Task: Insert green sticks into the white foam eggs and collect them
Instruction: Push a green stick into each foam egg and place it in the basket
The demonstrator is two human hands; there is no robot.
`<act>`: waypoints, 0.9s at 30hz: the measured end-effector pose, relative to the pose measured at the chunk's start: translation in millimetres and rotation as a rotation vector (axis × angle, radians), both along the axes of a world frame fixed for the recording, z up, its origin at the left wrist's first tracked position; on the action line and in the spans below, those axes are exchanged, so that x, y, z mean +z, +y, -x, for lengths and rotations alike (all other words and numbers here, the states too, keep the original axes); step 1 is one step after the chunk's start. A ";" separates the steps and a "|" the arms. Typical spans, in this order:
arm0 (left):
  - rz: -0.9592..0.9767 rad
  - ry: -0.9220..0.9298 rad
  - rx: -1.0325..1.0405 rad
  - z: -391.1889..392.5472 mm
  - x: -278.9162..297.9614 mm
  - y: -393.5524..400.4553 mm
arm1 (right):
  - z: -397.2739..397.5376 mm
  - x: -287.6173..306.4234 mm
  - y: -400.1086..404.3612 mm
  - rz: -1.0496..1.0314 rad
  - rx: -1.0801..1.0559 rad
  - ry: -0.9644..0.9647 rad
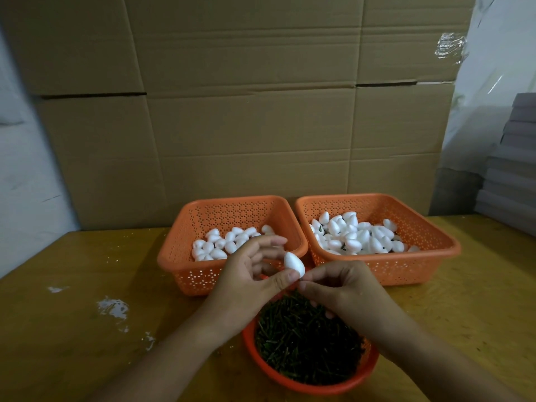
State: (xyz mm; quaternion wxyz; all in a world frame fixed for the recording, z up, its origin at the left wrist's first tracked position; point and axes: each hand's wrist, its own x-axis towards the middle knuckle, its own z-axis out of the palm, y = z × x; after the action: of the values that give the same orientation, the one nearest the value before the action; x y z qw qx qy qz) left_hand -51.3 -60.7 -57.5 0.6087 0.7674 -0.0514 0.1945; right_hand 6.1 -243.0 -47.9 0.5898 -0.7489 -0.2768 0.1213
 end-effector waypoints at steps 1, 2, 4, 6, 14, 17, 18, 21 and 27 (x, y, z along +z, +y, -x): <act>0.001 -0.004 0.007 0.2 0.0 -0.7 | 1.0 -0.4 0.6 0.002 0.004 0.015; 0.003 -0.008 0.015 0.3 -0.1 -1.8 | 2.0 -0.7 1.4 0.001 0.008 0.030; 0.010 -0.020 0.030 1.1 -0.7 -3.9 | 3.5 -1.0 2.2 -0.011 0.005 0.056; 0.005 -0.025 0.025 2.3 -0.5 -6.0 | 4.8 -0.8 2.4 -0.032 -0.018 0.072; -0.040 -0.010 -0.012 4.4 2.5 -6.9 | 9.2 1.3 3.1 -0.045 -0.078 0.052; -0.008 0.028 -0.045 4.6 4.7 -5.6 | 9.4 2.2 1.7 -0.055 -0.066 0.039; 0.028 0.047 -0.063 4.8 5.9 -5.5 | 9.2 2.7 1.1 -0.054 -0.052 0.029; 0.096 0.095 -0.095 4.8 8.5 -4.8 | 8.8 4.7 0.2 -0.035 0.007 -0.006; 0.119 0.148 -0.177 6.3 11.3 -2.1 | 9.6 5.1 1.4 -0.012 0.083 -0.005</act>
State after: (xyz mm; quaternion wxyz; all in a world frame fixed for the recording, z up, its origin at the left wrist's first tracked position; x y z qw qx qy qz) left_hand -57.6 -62.7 -46.2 0.6701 0.7347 -0.0621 0.0857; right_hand -3.5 -241.6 -42.7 0.5879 -0.7336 -0.3098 0.1420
